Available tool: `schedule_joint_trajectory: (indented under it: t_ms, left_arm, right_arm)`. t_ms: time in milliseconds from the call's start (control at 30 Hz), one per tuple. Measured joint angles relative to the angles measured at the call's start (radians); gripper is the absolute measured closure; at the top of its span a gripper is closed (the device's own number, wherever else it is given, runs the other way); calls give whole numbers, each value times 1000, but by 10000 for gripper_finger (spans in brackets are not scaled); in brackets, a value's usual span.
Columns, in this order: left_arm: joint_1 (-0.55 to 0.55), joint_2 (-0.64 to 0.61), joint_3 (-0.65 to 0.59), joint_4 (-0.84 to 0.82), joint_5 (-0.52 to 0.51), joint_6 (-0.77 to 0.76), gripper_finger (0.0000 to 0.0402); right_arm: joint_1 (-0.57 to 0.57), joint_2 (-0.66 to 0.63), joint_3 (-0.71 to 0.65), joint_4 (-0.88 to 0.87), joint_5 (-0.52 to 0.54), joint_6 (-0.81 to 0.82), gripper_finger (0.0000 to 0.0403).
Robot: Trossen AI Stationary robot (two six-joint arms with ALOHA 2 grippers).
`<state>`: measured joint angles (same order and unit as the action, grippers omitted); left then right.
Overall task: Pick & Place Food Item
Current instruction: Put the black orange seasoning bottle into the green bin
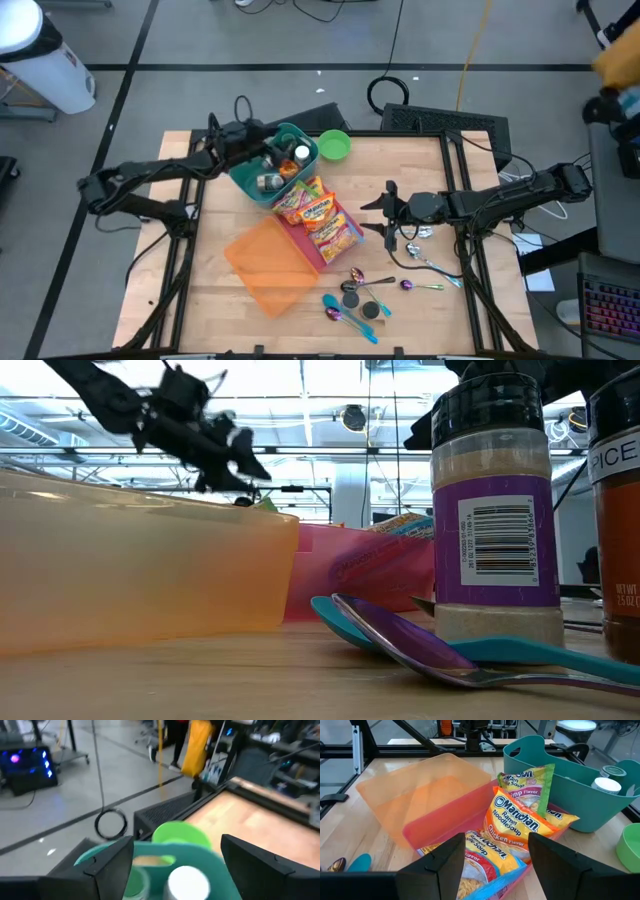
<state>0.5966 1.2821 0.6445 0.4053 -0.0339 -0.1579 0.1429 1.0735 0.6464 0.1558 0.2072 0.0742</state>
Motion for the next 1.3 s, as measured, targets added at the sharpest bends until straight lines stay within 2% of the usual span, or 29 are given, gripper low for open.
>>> schedule_joint_trajectory:
  t_ms: [100,233,367,500,667,800,933,1067,1300]
  left_arm:
    - [-35,-107,0,-60,-2,20,95]
    - [-102,-239,0,-128,-21,52,98]
    - [-164,-320,0,-168,-35,52,104]
    - [-205,-356,0,-180,-35,51,105]
    - [-235,-356,0,-179,-36,48,105]
    - [-252,-350,0,-195,-36,44,105]
    - [-266,-350,0,-199,-36,39,105]
    - [-273,-351,0,-193,-36,24,105]
    - [-273,-351,1,-195,-36,24,105]
  right_arm:
    - [11,0,0,0,-13,0,193]
    - [18,0,0,56,-80,-7,193]
    - [16,0,0,144,-82,-7,193]
    - [17,0,1,194,-134,73,193]
    - [26,0,1,198,-302,106,193]
    - [89,0,1,222,-396,110,193]
    - [187,0,-2,240,-391,27,193]
    - [251,0,-75,375,-336,-7,193]
    - [244,0,-222,627,-172,47,193]
